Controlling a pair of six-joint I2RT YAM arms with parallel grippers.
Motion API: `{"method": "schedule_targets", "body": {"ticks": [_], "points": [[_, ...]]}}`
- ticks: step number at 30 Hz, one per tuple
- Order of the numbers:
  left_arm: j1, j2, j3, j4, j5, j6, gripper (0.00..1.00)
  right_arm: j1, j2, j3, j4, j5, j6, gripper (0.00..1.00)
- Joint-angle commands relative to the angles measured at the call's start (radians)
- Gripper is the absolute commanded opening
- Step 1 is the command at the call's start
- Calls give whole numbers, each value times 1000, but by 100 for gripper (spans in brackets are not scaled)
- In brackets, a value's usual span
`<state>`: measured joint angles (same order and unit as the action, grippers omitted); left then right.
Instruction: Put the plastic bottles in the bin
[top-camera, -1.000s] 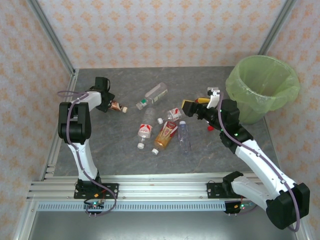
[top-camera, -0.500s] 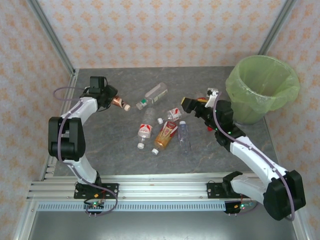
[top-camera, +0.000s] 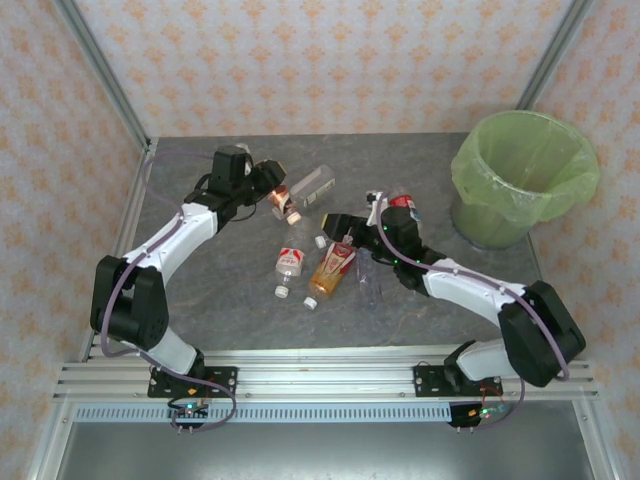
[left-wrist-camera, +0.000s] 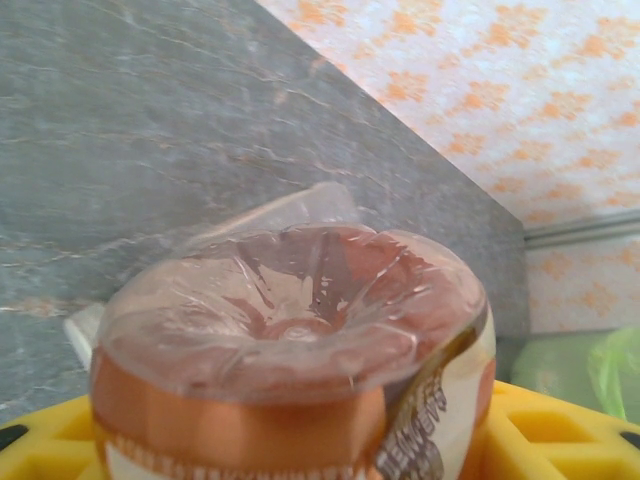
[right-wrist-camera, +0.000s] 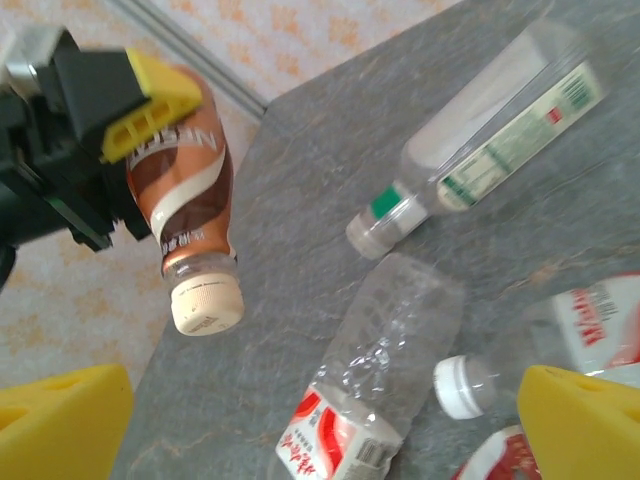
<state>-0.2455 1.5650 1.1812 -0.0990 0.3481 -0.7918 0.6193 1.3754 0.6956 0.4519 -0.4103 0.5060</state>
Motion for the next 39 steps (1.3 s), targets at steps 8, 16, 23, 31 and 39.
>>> {"method": "schedule_targets", "body": {"ticks": [8, 16, 23, 31, 39], "points": [[-49, -56, 40, 81, 81, 52, 59, 84, 108, 70, 277, -80, 30, 98], [-64, -61, 26, 174, 187, 37, 59, 91, 142, 112, 256, -115, -16, 90], [-101, -56, 41, 189, 247, 68, 59, 91, 184, 143, 269, -129, -25, 78], [-108, -66, 37, 177, 247, 77, 59, 91, 191, 139, 281, -105, -34, 36], [-108, -84, 34, 155, 237, 90, 60, 91, 170, 118, 264, -82, -30, 1]]}}
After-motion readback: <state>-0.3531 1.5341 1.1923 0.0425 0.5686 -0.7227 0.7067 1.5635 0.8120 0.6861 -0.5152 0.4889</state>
